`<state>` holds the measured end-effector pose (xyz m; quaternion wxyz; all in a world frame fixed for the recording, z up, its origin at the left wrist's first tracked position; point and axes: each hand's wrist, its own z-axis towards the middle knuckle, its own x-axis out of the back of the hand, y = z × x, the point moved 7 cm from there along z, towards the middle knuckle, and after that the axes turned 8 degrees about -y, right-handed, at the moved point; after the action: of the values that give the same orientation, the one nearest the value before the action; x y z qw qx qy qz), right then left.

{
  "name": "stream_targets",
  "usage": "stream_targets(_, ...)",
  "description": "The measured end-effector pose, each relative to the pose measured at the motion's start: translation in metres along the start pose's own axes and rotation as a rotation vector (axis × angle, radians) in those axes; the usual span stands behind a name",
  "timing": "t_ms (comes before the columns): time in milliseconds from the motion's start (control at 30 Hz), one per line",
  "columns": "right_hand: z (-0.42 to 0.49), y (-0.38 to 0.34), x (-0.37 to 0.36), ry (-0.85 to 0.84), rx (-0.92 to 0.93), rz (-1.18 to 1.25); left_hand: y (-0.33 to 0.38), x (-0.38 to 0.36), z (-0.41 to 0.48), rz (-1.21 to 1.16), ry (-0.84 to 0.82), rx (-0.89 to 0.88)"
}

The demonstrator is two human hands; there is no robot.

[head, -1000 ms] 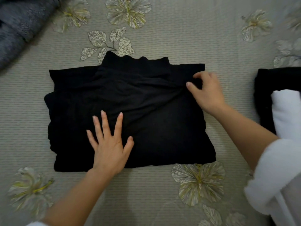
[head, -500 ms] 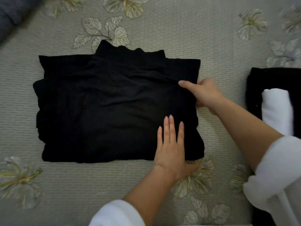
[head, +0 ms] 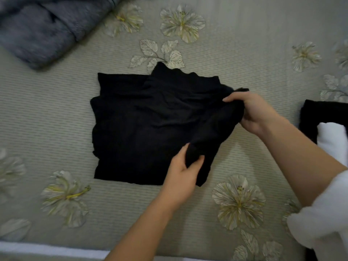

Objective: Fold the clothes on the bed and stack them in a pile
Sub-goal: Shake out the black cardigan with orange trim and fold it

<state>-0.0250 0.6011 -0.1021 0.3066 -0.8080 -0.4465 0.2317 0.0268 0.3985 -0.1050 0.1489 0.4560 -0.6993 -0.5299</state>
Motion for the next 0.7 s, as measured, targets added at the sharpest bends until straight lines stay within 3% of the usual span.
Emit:
stream_targets(100, -0.004, -0.021, -0.057, -0.027, 0.152, -0.031, 0.008, 0.047, -0.018, -0.175, 0.063, 0.021)
stream_targets(333, 0.005, -0.021, -0.201, -0.12, 0.363, -0.518, -0.019, 0.137, -0.059, -0.583, 0.378, 0.089)
stream_targets(500, 0.016, 0.033, -0.256, -0.376, 0.221, -0.675, -0.049, 0.173, -0.092, -0.655, 0.58, 0.228)
stream_targets(567, 0.018, 0.043, -0.244, -0.285, 0.26, -0.789, -0.061, 0.182, -0.104, -0.579, 0.607, 0.356)
stream_targets(700, 0.006, 0.038, -0.194, 0.054, 0.482, -0.964, -0.072, 0.188, -0.117, -0.348, 0.571, 0.591)
